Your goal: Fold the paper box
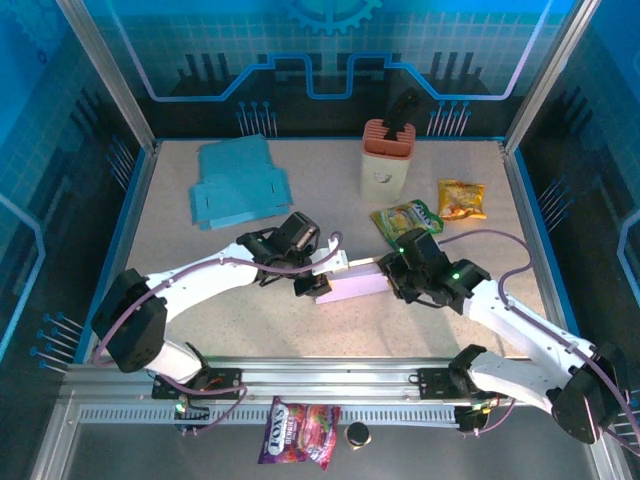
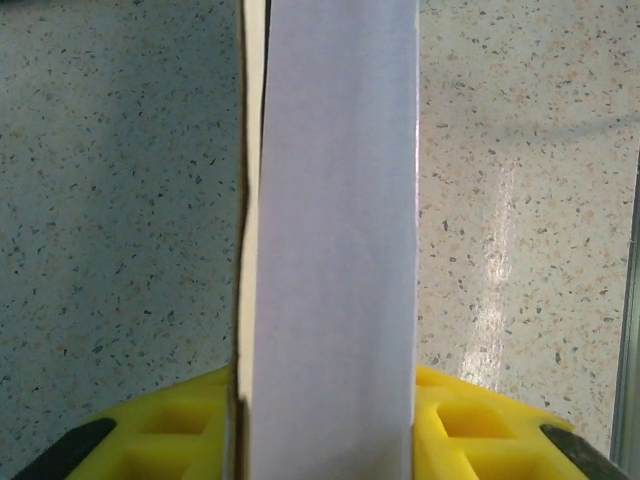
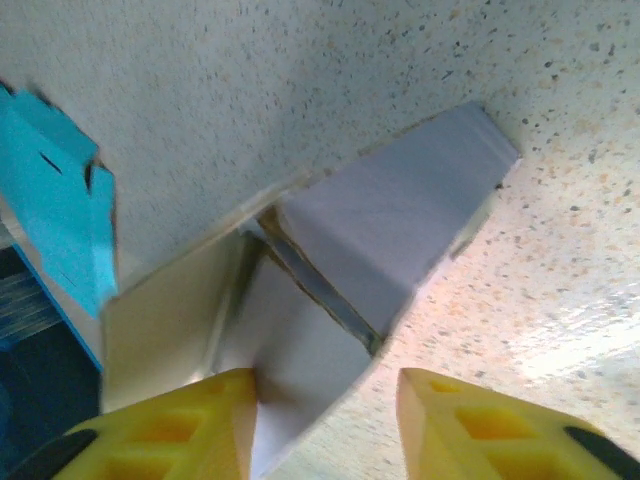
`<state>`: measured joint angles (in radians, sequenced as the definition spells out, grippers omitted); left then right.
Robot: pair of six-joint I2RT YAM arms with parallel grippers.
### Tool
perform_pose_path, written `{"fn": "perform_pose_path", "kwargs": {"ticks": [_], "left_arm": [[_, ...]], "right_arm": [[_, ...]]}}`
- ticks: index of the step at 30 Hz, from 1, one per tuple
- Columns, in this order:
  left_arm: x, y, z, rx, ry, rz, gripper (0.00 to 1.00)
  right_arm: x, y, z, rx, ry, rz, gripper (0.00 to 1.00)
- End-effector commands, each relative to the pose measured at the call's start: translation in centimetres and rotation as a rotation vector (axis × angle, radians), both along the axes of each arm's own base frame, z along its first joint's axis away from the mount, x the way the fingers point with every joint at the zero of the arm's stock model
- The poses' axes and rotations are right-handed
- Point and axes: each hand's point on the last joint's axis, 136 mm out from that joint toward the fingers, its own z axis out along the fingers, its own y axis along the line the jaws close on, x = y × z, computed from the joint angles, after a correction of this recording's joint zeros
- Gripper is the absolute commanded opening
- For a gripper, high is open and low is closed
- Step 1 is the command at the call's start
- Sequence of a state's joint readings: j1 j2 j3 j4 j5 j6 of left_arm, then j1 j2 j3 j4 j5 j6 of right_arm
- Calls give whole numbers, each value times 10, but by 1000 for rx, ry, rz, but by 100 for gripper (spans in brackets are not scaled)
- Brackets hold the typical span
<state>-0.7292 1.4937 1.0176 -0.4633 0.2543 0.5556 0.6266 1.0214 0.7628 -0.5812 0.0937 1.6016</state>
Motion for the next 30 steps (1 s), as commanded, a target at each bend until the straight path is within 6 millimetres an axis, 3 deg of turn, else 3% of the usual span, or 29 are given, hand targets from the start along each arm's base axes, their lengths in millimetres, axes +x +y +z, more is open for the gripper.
{"fn": "perform_pose_path", "kwargs": {"ticks": [1,4,10,13,20,30], "left_arm": [[-5,1,9,-18,-22,-22,31],[-8,2,10,-18,-22,-32,31],[-14,6,11,-16,-16,-49,30],[-17,8,9,-11,-12,-55,30],[-18,9,7,-8,-7,-52,31],[-19,8,5,-9,3,-57,28]], "right_arm": [[5,0,30,-67,-103,193,48],[10,-7,64,-169,-241,416,49],[17,-32,82,-254,-352,674,48],[23,-35,75,-256,-324,735,52],[37,-13,68,-153,-319,828,55],[24,-13,44,-160,-247,892,55]]}}
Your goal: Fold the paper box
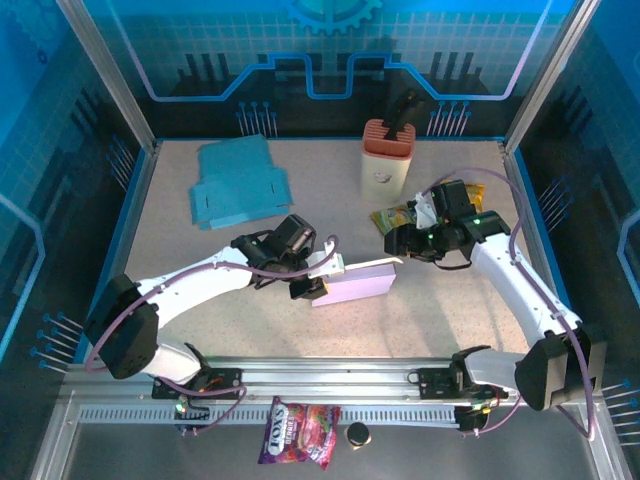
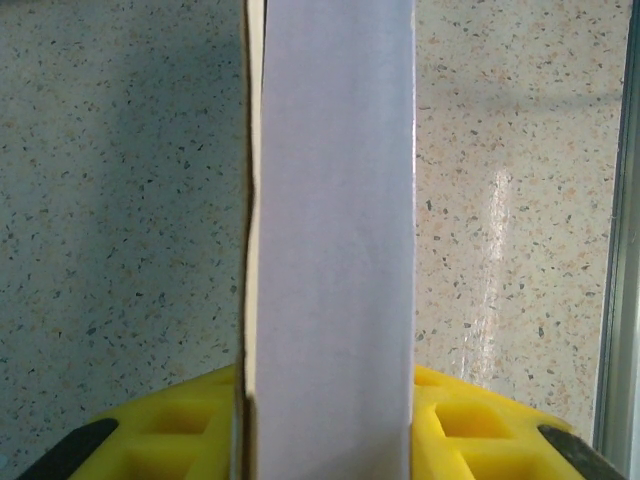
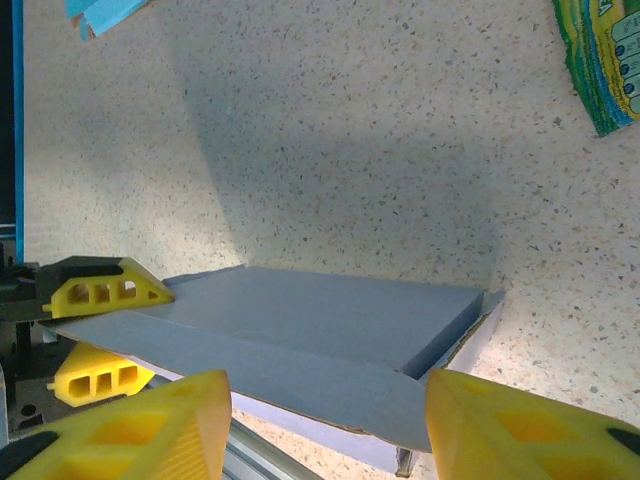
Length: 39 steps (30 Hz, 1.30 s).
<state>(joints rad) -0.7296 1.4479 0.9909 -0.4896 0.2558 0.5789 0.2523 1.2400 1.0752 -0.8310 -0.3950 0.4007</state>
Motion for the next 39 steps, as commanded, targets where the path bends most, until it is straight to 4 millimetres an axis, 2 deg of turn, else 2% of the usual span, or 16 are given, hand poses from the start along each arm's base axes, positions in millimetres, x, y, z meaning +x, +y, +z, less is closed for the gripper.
{"fn": "perform_pose_path", "kwargs": {"ticks": [1,19,22,27,39], "left_arm": [[-10,0,2,-16,11,-37,28],[-10,0,3,-16,19,-34,27],[-11,0,2,-14,23,-36,27],[-11,0,3,-15,24,-37,27],[-11,0,3,-14,24,-38,27]], "right_arm": [[-11,3,-2,-2,18,54,55],[-30,1,-14,-128,14,138,49],[-32,-1,-15,-158,13,148,45],[-33,-4,-18,-202,10,163,33],[-27,-9,-22,-286,-8,174,21]]}}
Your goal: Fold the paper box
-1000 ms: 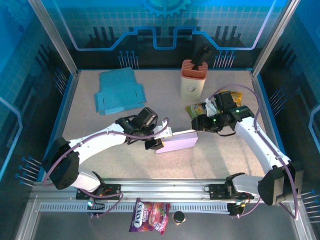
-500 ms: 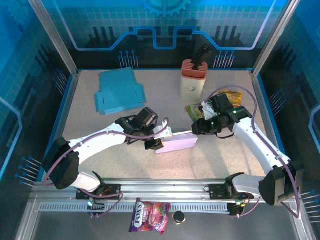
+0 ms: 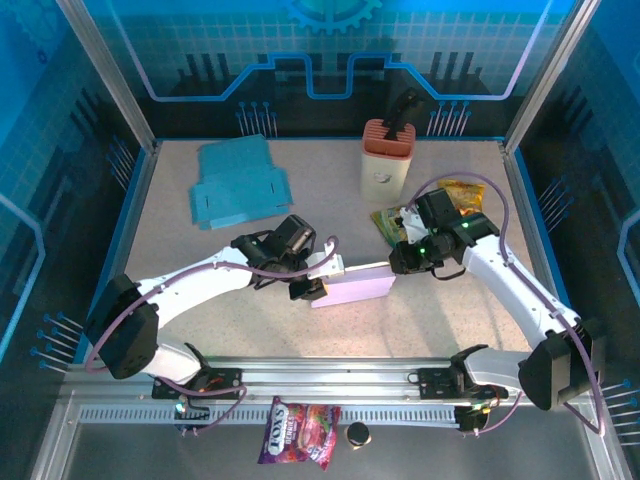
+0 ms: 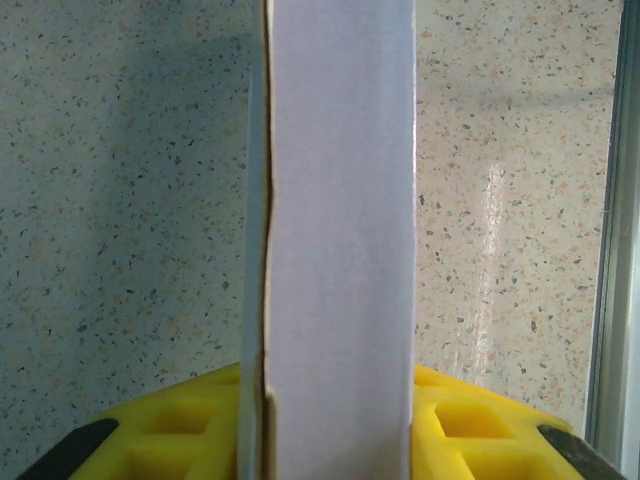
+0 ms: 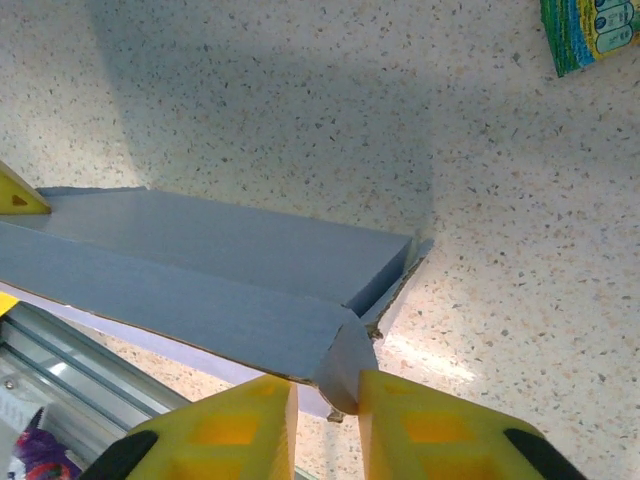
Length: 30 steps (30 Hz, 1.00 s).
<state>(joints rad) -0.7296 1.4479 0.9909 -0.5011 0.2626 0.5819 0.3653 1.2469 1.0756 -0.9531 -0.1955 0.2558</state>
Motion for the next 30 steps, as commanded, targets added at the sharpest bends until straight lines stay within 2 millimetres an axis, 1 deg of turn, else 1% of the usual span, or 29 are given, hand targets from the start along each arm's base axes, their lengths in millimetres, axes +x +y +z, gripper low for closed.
{"fn": "perform_pose_path", "kwargs": {"ticks": [1,6,8,15,20,23,30], "left_arm": [[-9,-1,3,-18,14,-32,27],[-9,-1,3,-18,16,-34,26],[-9,-1,3,-17,17,-36,26],[-8,-2,4,-20,13,-32,26],[-6,-2,4,-23,19,-11,26],[-4,-2,3,-26,28,5,25],[-3,-1,2,-23,35,19,23]], "right_arm": [[-1,-1,3,-45,-6,26,21],[4,-3,3,-90,-25,23,19],[7,-4,3,-114,-37,22,16],[9,-8,4,-200,-58,27,0],[6,-8,7,-215,-68,24,0],[1,-10,4,-222,-43,4,0],[-7,-5,2,-162,6,-64,0]]}}
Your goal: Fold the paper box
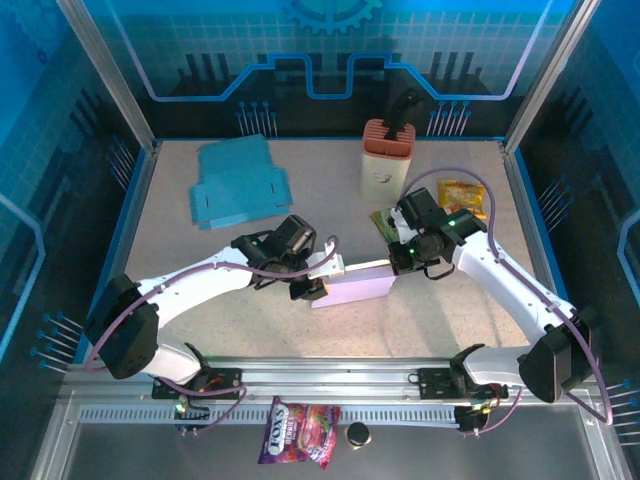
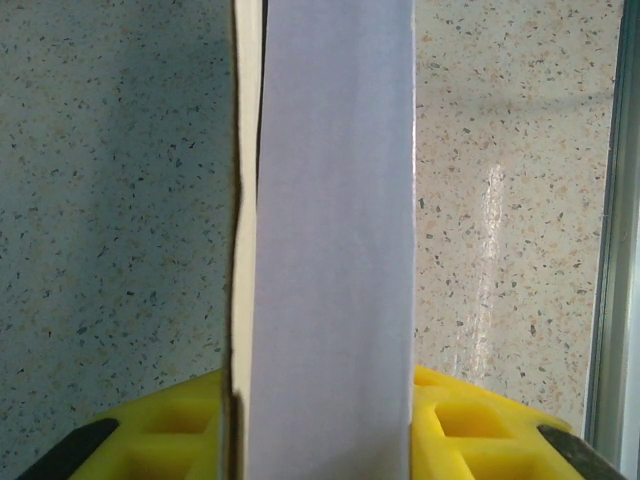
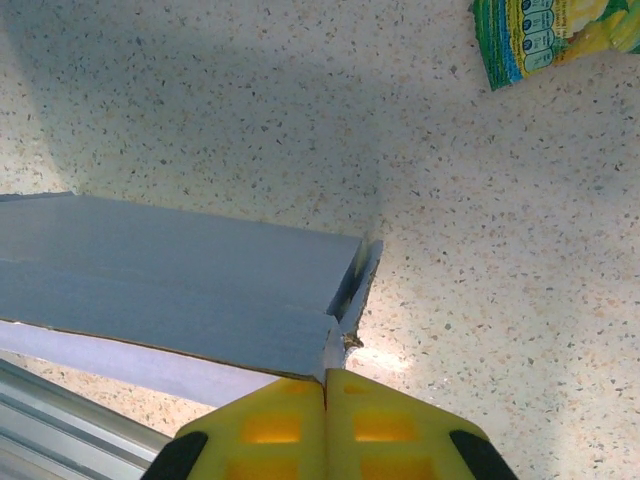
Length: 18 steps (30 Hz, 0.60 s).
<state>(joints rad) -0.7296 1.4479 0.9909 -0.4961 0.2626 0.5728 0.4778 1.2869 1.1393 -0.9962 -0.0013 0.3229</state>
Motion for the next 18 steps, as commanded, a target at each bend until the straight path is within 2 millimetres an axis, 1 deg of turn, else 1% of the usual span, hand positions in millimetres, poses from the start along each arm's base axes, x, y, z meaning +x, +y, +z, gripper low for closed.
{"fn": "perform_pose_path", "kwargs": {"ticks": [1,3,8,13,18], "left_arm": [[-3,0,1,-16,35,13,23],[-3,-1,1,-17,33,13,23],[-2,0,1,-13,32,18,23],[-2,1,0,-11,37,20,21],[-1,2,0,-7,36,22,20]], "right_arm": [[-11,-3,1,10,42,-57,0],[-12,0,1,25,52,-61,0],[-13,-1,3,26,57,-75,0],[-17,-1,7,34,67,-81,0],[-22,-4,4,30,78,-91,0]]}}
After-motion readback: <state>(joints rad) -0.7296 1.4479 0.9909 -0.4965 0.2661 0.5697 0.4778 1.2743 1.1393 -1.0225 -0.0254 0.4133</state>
